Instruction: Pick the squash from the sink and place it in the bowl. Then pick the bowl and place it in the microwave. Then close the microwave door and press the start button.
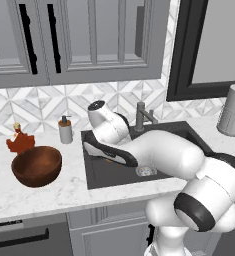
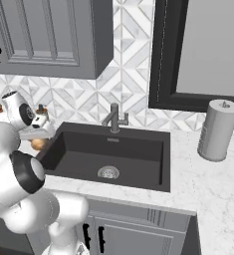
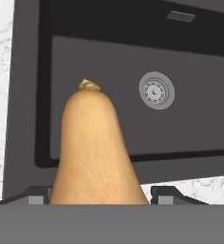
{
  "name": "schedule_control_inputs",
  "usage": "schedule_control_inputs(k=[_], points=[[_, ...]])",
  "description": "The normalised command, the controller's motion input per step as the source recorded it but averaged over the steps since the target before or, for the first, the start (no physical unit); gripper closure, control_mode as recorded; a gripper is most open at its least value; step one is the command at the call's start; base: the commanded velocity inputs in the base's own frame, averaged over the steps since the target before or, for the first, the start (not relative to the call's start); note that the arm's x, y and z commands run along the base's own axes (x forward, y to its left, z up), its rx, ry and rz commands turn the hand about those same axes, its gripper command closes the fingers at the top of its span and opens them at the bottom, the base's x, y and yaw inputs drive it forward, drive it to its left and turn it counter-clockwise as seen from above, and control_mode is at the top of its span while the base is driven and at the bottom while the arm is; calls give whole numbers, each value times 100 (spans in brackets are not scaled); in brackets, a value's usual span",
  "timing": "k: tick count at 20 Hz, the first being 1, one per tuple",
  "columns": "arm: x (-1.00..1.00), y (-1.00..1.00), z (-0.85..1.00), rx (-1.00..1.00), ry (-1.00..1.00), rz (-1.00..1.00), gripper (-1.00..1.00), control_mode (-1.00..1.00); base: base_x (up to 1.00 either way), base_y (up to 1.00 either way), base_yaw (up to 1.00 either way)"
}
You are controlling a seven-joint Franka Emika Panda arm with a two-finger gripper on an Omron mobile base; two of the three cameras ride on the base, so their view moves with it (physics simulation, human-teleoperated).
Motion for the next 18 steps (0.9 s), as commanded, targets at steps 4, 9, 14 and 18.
schedule_control_inputs(k=[4, 9, 14, 18], points=[[-16, 97, 24, 1, 0, 0, 100, -100, 0, 0, 0], [0, 100, 23, 1, 0, 0, 100, -100, 0, 0, 0], [1, 100, 5, 0, 0, -1, 100, -100, 0, 0, 0], [21, 84, 1, 0, 0, -6, 100, -100, 0, 0, 0]])
